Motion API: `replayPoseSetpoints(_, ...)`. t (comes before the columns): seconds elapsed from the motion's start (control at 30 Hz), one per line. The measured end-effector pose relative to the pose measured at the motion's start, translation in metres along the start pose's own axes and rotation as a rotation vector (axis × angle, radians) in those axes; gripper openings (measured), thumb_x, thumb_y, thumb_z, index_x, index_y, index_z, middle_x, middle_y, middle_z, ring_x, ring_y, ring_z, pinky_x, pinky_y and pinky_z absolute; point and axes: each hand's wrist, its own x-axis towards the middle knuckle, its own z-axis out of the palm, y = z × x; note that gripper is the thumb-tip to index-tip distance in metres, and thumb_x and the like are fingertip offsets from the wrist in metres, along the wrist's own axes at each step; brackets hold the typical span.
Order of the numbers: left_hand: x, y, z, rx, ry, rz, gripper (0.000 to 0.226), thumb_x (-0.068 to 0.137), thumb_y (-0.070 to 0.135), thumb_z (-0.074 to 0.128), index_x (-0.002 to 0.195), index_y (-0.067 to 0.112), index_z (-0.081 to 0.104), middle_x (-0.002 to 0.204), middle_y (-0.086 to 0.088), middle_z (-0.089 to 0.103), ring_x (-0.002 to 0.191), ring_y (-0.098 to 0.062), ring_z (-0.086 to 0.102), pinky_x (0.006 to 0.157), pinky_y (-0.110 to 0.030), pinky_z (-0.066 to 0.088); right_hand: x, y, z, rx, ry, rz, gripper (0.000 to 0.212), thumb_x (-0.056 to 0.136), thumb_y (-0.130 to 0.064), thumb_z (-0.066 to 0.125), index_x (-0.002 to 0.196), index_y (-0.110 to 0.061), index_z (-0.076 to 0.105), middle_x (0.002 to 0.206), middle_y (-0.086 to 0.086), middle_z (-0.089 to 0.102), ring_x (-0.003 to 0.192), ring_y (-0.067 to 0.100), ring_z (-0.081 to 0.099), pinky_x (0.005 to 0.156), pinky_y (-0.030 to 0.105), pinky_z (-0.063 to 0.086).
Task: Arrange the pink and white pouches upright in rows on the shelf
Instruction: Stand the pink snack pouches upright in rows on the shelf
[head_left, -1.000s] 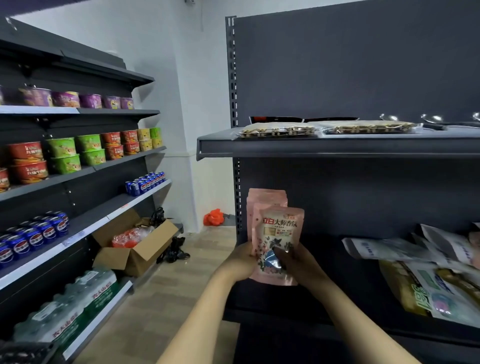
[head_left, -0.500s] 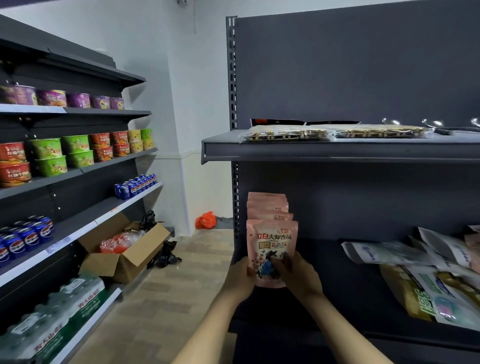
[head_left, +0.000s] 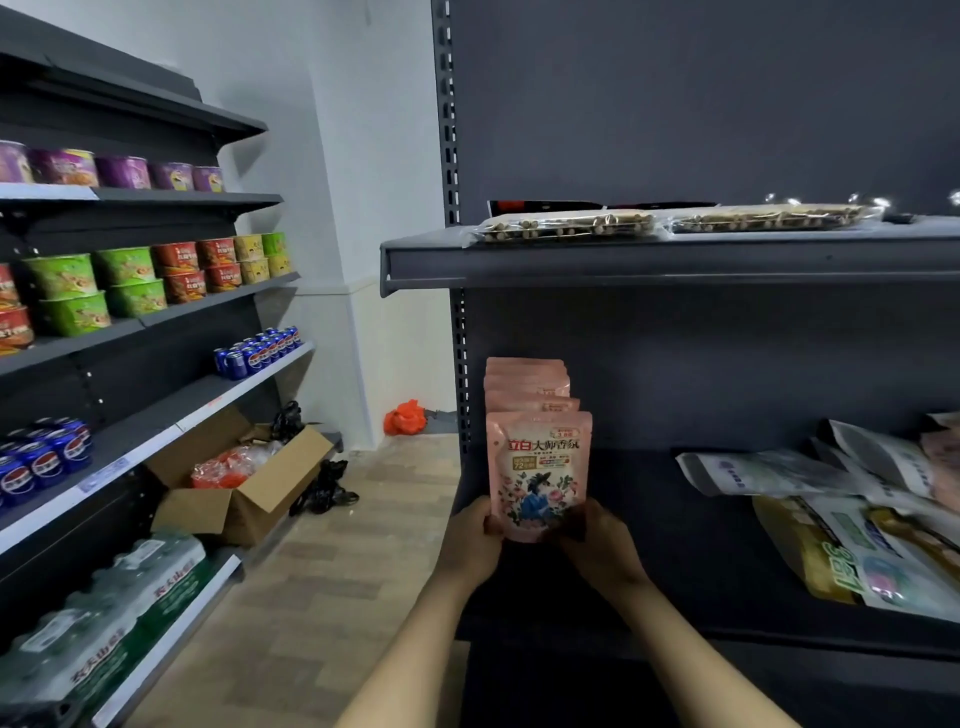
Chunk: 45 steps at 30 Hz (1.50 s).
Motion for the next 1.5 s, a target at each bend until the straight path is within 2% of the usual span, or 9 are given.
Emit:
replayPoseSetpoints(0.1,0.002,-0.004,0.005,-0.037,0.055,-0.006,0.028,0.083,-0.003,0.048,0.1,0.011,0.065,0.106,-0.005,0.067,0.102,-0.022,0.061,0.088,-0.039,0.053,0.003,0.0,0.004,-0.081,0.016,-0.017,0.044,0.085,-0.031,0.064,0.122,-0.012,0.052,0.125,0.006,0.058,0.111,0.022,0.058,0.086,0.025,0.045)
replayPoseSetpoints(0.27,0.002,-0.005,0.01,-0.015,0.121,0.023,0.023,0.086,0.002,0.05,0.103,0.01,0.064,0.102,0.0,0.066,0.094,-0.013,0.058,0.076,-0.021,0.045,0.004,0.002,0.01,-0.134,0.046,-0.019,0.041,0.088,-0.032,0.059,0.122,-0.011,0.05,0.125,0.006,0.055,0.111,0.02,0.056,0.083,0.024,0.044)
replayPoseSetpoints(0.5,0.006,-0.008,0.013,0.115,0.155,0.04,0.028,0.086,0.001,0.046,0.106,0.005,0.064,0.111,-0.012,0.064,0.106,-0.027,0.058,0.084,-0.031,0.047,0.003,0.004,0.01,-0.127,0.055,-0.012,0.039,0.088,-0.032,0.061,0.12,-0.012,0.051,0.124,0.006,0.053,0.108,0.019,0.056,0.077,0.02,0.041)
replayPoseSetpoints(0.77,0.008,-0.011,0.016,0.111,0.166,0.042,0.024,0.09,0.004,0.045,0.106,0.004,0.063,0.11,-0.011,0.064,0.105,-0.027,0.058,0.079,-0.026,0.042,0.001,0.004,0.008,-0.11,0.078,-0.011,0.037,0.088,-0.03,0.062,0.117,-0.009,0.054,0.124,0.007,0.053,0.108,0.019,0.057,0.085,0.023,0.046)
replayPoseSetpoints(0.93,-0.007,-0.003,0.016,-0.09,0.328,0.045,0.024,0.093,0.015,0.051,0.117,0.008,0.054,0.104,0.001,0.061,0.097,-0.013,0.057,0.064,-0.007,0.04,-0.001,0.005,0.003,-0.007,0.06,0.004,0.04,0.085,-0.029,0.065,0.117,-0.01,0.051,0.124,0.005,0.052,0.11,0.019,0.055,0.085,0.022,0.045)
replayPoseSetpoints(1.03,-0.012,0.003,0.013,-0.139,0.502,0.119,0.02,0.091,0.019,0.056,0.109,0.013,0.051,0.1,-0.003,0.06,0.092,-0.019,0.06,0.071,-0.023,0.047,-0.002,0.01,-0.012,0.01,0.068,-0.015,0.033,0.088,-0.024,0.061,0.117,-0.011,0.053,0.122,0.005,0.054,0.111,0.019,0.053,0.083,0.019,0.042)
replayPoseSetpoints(1.2,-0.004,0.051,0.004,-0.013,0.652,0.261,0.019,0.091,0.032,0.051,0.085,0.014,0.047,0.076,-0.004,0.055,0.066,-0.021,0.055,0.053,-0.028,0.04,0.006,0.024,-0.06,-0.108,0.227,-0.051,0.023,0.088,-0.006,0.054,0.11,-0.004,0.063,0.112,0.011,0.062,0.105,0.025,0.058,0.077,0.015,0.034)
replayPoseSetpoints(1.33,0.001,0.103,0.026,0.028,0.649,0.401,0.021,0.09,0.03,0.052,0.09,0.009,0.053,0.077,-0.002,0.059,0.066,-0.02,0.055,0.061,-0.025,0.037,0.014,0.035,-0.11,-0.1,0.339,-0.067,0.013,0.082,0.002,0.058,0.088,0.004,0.069,0.093,0.019,0.069,0.091,0.034,0.063,0.07,0.021,0.033)
replayPoseSetpoints(1.5,0.005,0.144,0.074,0.021,0.549,0.542,0.012,0.087,0.02,0.055,0.078,0.019,0.048,0.059,0.012,0.041,0.05,-0.009,0.042,0.048,-0.019,0.03,0.011,0.065,-0.17,-0.047,0.385,-0.027,0.009,0.086,0.002,0.053,0.084,-0.003,0.061,0.097,0.02,0.064,0.09,0.034,0.061,0.068,0.025,0.034)
